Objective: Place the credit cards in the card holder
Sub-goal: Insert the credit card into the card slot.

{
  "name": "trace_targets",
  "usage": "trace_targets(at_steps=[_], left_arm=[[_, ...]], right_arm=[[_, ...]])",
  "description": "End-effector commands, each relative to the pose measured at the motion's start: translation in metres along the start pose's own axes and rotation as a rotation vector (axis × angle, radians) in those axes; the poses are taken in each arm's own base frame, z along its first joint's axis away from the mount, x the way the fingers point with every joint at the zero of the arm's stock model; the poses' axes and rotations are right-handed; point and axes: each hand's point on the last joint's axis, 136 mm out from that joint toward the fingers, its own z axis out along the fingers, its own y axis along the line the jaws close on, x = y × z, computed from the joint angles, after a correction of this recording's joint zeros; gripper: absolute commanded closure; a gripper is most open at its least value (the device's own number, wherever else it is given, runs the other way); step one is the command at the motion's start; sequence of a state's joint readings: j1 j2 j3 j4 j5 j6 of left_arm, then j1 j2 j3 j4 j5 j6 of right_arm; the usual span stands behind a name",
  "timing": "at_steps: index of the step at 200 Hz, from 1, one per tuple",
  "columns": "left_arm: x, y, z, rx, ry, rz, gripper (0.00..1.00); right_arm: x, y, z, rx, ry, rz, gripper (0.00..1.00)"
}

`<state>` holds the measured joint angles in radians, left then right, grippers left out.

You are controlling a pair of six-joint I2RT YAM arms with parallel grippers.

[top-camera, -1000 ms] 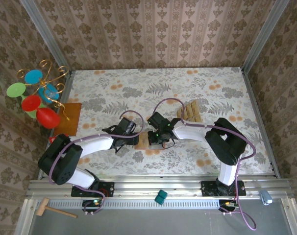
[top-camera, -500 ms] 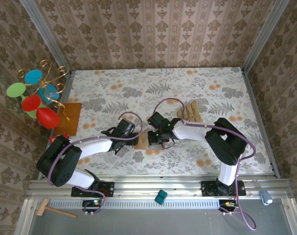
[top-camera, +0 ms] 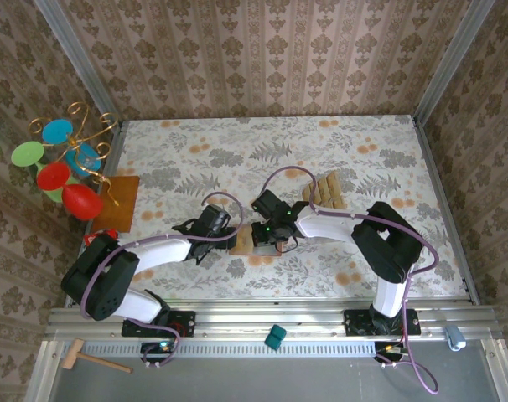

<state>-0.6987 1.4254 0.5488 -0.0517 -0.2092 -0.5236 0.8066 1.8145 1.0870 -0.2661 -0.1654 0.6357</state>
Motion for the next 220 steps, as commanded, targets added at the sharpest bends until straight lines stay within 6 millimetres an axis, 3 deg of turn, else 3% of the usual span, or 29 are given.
trace_targets(at_steps=[1,126,220], left_arm=[[0.027,0.005,0.006,0.004,0.084,-0.017,0.16],[0.028,0.005,0.006,0.002,0.088,-0.017,0.16],[0.031,0.004,0.008,0.008,0.094,-0.017,0.17]], right_arm=[[-0.015,0.013,-0.009,-0.033,-0.043,0.013,1.0],[-0.003,0.0,0.018,-0.006,0.002,0.036,1.0],[-0.005,0.009,0.023,-0.028,0.018,0.027,1.0]])
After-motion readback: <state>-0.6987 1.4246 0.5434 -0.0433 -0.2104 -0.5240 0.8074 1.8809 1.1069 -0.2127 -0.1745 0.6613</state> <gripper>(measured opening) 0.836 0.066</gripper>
